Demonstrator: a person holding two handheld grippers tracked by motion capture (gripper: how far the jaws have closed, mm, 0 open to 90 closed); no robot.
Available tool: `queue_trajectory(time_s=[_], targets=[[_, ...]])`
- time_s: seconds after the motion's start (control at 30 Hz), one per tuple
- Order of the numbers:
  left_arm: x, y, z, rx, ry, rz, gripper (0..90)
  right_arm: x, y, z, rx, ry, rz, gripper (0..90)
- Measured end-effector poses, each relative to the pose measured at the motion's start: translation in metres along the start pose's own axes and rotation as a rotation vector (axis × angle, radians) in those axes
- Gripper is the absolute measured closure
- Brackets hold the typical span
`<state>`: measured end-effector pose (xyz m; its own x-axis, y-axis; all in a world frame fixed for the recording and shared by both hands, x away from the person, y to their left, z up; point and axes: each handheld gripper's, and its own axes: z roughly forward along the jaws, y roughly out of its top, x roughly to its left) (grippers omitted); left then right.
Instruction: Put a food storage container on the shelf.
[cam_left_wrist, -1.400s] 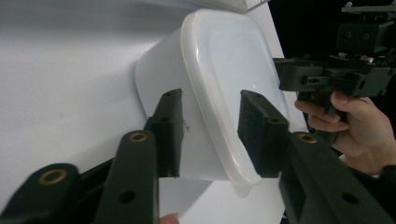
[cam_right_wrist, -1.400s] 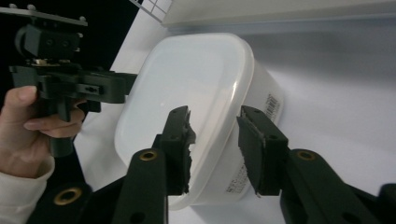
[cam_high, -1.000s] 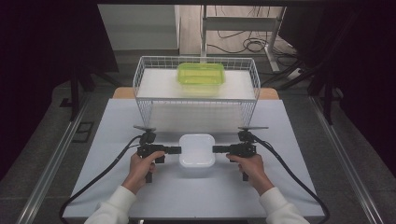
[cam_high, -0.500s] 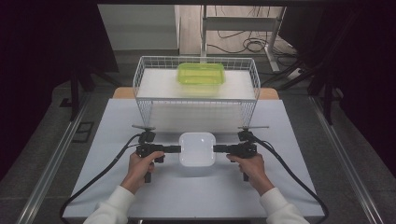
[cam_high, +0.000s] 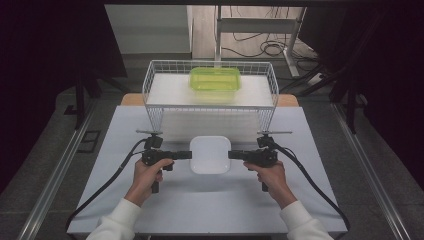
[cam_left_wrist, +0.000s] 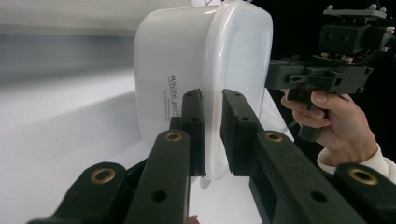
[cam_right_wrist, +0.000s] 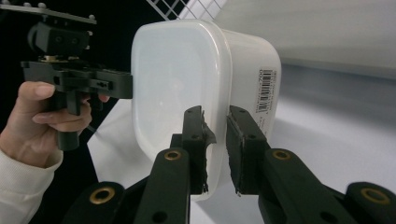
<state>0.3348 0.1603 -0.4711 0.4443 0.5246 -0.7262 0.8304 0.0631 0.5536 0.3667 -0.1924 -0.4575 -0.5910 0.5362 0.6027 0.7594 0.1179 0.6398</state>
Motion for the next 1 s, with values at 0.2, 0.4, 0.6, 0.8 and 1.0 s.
queue_trajectory(time_s=[0.2,0.4,0.6,0.8,1.0], targets=[[-0.01,0.003,-0.006,-0.011,0.015,0.036,80.3,0.007,0.004,-0.003,-0.013,-0.007,-0.033,77.3],[-0.019,0.006,-0.011,-0.028,0.023,0.065,80.4,0.014,0.007,-0.006,-0.034,-0.011,-0.058,77.2],[-0.019,0.007,-0.011,-0.031,0.019,0.068,80.3,0.017,0.009,-0.01,-0.042,-0.007,-0.075,77.1],[-0.025,0.009,-0.013,-0.039,0.026,0.084,80.3,0.02,0.011,-0.013,-0.053,-0.006,-0.088,77.2],[-0.03,0.013,-0.014,-0.04,0.036,0.099,80.2,0.023,0.014,-0.016,-0.062,-0.008,-0.099,77.2]])
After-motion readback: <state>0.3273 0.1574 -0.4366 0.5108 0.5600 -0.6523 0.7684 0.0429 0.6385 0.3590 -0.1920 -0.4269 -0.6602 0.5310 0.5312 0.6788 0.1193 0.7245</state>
